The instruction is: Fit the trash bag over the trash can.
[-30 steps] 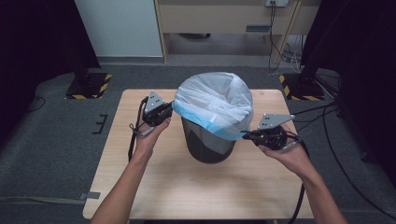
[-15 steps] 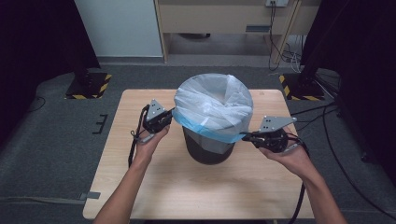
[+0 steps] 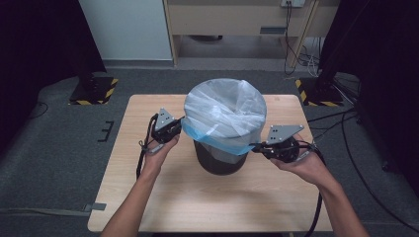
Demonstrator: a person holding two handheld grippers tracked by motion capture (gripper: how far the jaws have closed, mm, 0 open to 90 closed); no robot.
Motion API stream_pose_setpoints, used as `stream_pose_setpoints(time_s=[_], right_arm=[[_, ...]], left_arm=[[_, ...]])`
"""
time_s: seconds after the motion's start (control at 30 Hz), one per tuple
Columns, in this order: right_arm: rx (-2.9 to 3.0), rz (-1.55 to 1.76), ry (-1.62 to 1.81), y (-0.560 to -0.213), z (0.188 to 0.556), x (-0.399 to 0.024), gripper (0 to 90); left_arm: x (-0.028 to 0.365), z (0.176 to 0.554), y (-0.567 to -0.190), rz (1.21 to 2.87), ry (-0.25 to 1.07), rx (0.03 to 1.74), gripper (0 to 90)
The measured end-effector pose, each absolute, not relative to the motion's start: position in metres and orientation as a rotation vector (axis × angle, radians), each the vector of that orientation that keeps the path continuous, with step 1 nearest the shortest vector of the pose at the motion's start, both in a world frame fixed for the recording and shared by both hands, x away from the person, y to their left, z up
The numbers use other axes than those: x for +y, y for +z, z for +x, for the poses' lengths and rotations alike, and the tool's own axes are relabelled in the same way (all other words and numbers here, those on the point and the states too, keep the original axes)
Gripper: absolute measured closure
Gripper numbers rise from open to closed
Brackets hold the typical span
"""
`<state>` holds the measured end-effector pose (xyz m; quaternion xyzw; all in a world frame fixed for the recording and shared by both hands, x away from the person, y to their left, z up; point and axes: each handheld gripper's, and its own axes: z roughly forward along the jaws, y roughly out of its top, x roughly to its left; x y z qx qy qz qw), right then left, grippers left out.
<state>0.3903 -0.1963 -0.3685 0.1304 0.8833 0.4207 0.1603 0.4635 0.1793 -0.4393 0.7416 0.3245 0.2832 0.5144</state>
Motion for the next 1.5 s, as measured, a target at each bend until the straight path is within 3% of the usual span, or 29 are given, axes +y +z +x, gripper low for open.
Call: stream_pose_setpoints(time_s=[0.77,1.03,1.5], right_arm=[[2.558,0.259,1.117,-0.361,0.387,-0.182,90.0],[2.621,0.236,0.907,-0.377,0.391,-0.179,90.0],[2.600,0.369,0.997,-0.397,0.401,-0.200,89.0]], left_arm=[[0.177,0.466,-0.464,1.801,0.671,0.807,90.0],[0.177,0.471,-0.474,1.843,0.680,0.822,90.0],[0.185,0.473,-0.485,1.829,0.642,0.864,90.0]])
